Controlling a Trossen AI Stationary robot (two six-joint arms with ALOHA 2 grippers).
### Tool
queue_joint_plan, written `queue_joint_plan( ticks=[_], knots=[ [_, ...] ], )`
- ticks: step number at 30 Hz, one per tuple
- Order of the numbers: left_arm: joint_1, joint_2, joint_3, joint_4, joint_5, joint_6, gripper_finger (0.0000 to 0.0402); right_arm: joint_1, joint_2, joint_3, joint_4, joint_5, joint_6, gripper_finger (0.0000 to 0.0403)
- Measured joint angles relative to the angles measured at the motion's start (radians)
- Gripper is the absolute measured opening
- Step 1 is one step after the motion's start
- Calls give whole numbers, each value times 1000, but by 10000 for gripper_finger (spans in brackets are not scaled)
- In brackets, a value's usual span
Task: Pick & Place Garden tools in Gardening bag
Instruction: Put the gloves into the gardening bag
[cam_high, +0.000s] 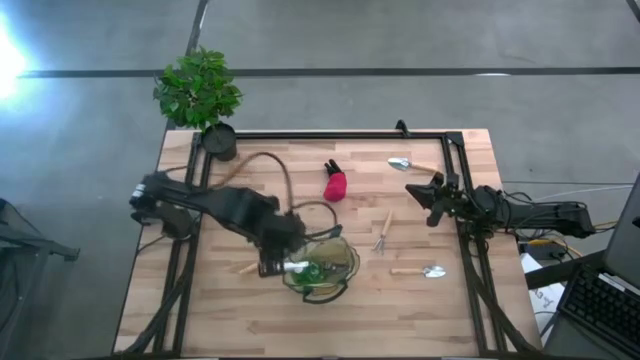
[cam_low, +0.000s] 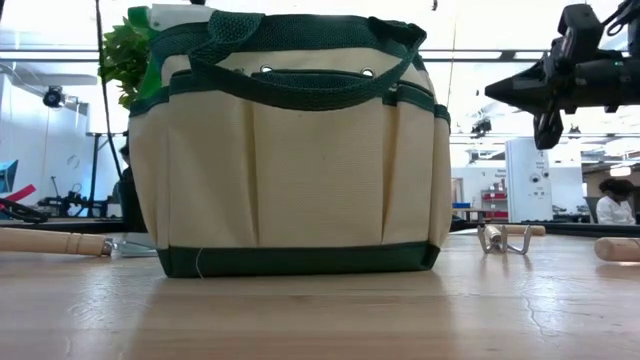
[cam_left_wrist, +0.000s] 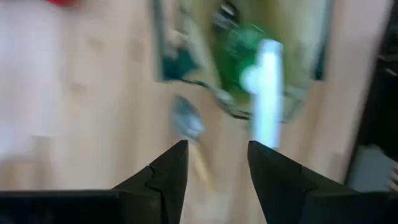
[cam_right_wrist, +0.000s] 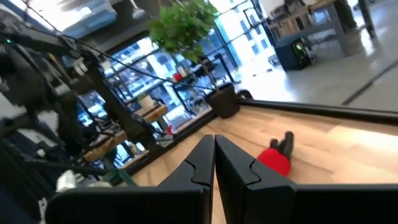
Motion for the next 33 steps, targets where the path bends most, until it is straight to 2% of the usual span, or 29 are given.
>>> queue_joint_plan(
  ticks=[3,7,11,14,18,26,30,33],
  knots=[
    [-6,-62,0,1,-154,-1,164,0,69,35,-2,1,35,8],
    [-25,-137,0,2,-426,-27,163,0,223,129,-18,3,27,11],
    [-49,-192,-2,1,-725,-134,163,-16,415,275,-161,29,14,28],
    [-59,-216,-22,1,-875,-230,163,-41,556,381,-311,91,42,47],
    [-59,-244,-93,2,-912,-262,163,-103,718,480,-359,95,51,84],
    [-60,-255,-286,2,-903,-277,163,-268,1021,638,-345,-105,148,177],
    [-60,-255,-314,-4,-904,-308,163,-319,1179,723,-346,-182,198,217],
    [-68,-259,-314,-5,-904,-331,163,-329,1292,799,-346,-191,224,241]
  ],
)
